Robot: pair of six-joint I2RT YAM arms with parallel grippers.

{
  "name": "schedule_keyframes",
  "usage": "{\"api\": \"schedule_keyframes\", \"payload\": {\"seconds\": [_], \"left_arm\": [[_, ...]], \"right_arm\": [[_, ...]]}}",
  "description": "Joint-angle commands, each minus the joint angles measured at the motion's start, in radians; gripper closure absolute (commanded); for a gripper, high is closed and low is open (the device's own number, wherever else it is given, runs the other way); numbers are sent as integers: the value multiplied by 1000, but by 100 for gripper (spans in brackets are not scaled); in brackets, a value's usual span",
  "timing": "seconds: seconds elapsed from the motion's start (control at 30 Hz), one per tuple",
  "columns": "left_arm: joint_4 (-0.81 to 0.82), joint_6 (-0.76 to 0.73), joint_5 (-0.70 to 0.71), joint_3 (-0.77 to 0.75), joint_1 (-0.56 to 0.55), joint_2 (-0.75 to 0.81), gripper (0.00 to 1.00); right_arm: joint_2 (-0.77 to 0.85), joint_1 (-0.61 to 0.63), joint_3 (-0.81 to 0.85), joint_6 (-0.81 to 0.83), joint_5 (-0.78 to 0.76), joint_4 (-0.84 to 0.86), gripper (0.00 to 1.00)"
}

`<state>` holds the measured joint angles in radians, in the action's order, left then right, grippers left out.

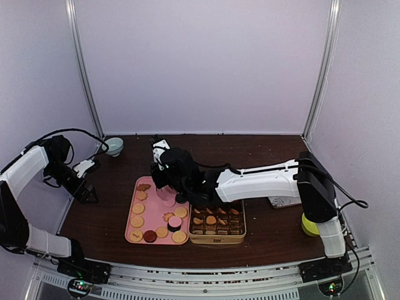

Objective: Pack the cookies
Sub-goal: Pick up the fake cookies from the plate.

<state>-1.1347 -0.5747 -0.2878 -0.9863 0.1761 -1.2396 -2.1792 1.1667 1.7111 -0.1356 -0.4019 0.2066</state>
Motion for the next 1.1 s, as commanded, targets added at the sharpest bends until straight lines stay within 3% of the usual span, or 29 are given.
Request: {"api": "schedule_keyframes", "payload": {"seconds": [0.0, 0.6, 1.07], "left_arm": [[-5, -14, 3, -4, 7, 5, 2], [-28, -13, -14, -37, 7, -12, 2], [-31, -4, -40, -42, 7, -23, 2]], "right_arm": [[-13, -12, 12, -37, 17, 27, 61], [-11, -24, -81, -65, 32, 56, 59], [96, -13, -144, -74, 25, 92, 88]]}}
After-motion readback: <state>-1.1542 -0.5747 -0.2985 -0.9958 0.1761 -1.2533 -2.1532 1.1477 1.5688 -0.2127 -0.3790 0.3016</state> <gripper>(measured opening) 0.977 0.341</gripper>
